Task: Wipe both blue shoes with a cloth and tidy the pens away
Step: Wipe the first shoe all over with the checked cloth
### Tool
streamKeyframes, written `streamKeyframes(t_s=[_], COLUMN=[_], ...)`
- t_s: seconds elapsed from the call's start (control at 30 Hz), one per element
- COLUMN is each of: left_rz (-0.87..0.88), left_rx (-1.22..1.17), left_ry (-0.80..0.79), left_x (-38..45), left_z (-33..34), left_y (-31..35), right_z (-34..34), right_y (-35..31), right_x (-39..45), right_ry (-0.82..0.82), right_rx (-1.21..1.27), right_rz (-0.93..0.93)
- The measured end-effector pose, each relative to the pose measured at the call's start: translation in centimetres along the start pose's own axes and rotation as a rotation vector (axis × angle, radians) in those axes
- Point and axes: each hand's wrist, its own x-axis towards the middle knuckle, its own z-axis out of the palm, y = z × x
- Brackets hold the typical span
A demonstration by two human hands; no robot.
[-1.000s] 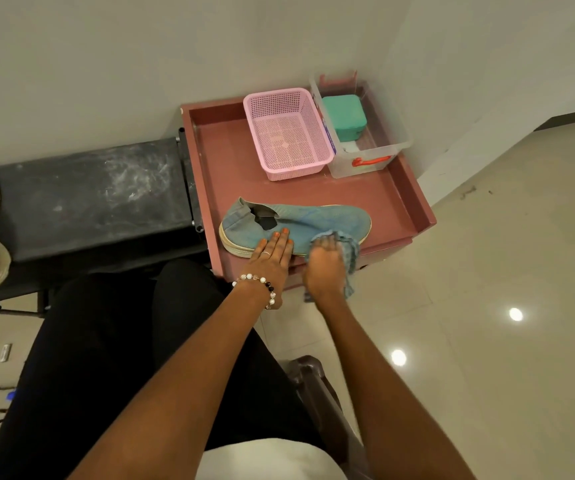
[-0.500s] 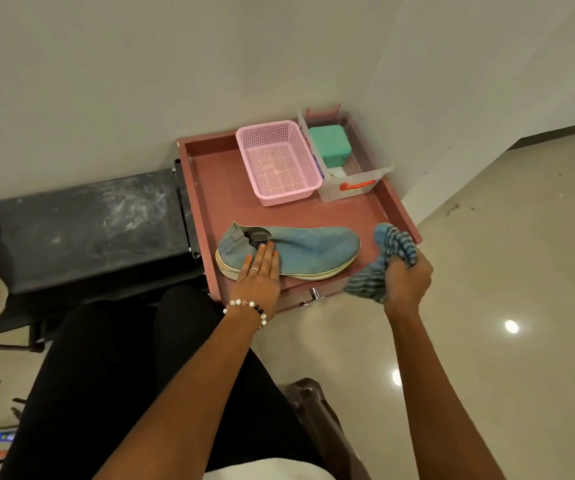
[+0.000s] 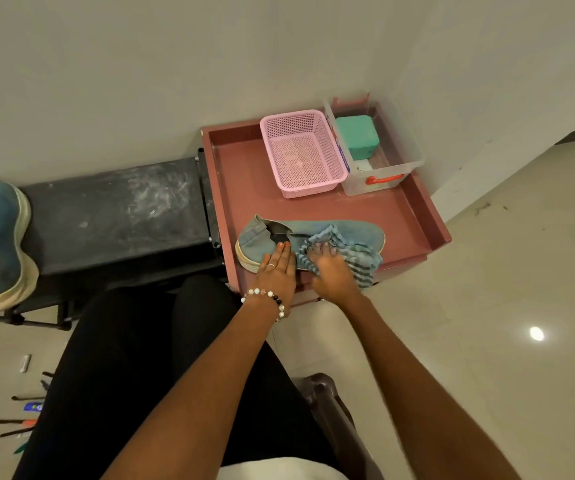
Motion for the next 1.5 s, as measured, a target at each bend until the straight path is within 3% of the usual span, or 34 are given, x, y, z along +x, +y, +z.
streamKeyframes(t_s=[0.1,0.2,0.3,0.37,0.47,0.53,0.63,0.73,0.87,0.97,1.1,1.2,1.33,1.5], left_rz=[0.020,0.012,0.013,0.008,0.032,0.027,0.023,0.025,0.016,0.010,0.011,0.007,0.019,0.007], left_rx=[-0.003,-0.011,-0.019,-0.020,0.017,0.016,-0.014,-0.017,-0.030,-0.018,0.002,0.013,0.009,-0.004], left_ry=[0.001,0.012,0.008,-0.007,-0.046,-0.053,-0.005,-0.001,-0.006,-0.017,-0.057,-0.041,-0.023,-0.022], left_x=[-0.2,-0.3,-0.2,-0.1,0.0,0.0,0.0,0.1,0.0,0.3,0.3,0.4,0.3,0.4], left_z=[-0.1,-0.2,-0.2,-0.2,-0.4,-0.3,0.0,0.3,0.1,0.3,0.0,0.3,0.7,0.7], left_y=[-0.1,0.0,0.1,0.0,-0.3,-0.2,-0.3,-0.4,-0.2,-0.2,-0.2,-0.4,-0.4,-0.3], right_z=[-1.1,-1.9,-0.2,1.1,1.0,0.1,-1.3,-3.0,-2.3,0.0,-0.4,-0.9,-1.9,-2.2], right_y=[5.5,8.7,5.0,0.8,-2.8,-1.9,2.6,7.3,6.5,1.7,-3.3,-1.1,6.1,9.2], right_x=[-1.6,-1.7,-0.7,0.7,1.7,1.4,-0.4,-1.6,-1.1,0.3,1.4,0.2,-2.5,-2.7], right_ry=[0.037,0.156,0.100,0.065,0.071,0.029,-0.040,-0.024,0.067,0.051,0.005,-0.037,-0.141,0.066], right_rx=[-0.134,-0.338,-0.470,-0.340,0.072,0.131,-0.024,-0.279,-0.508,-0.421,-0.017,0.135,0.016,-0.452], right_rz=[-0.142,0.039,0.261,0.308,0.139,0.039,-0.005,0.102,0.227,0.318,0.141,0.003,-0.068,0.084])
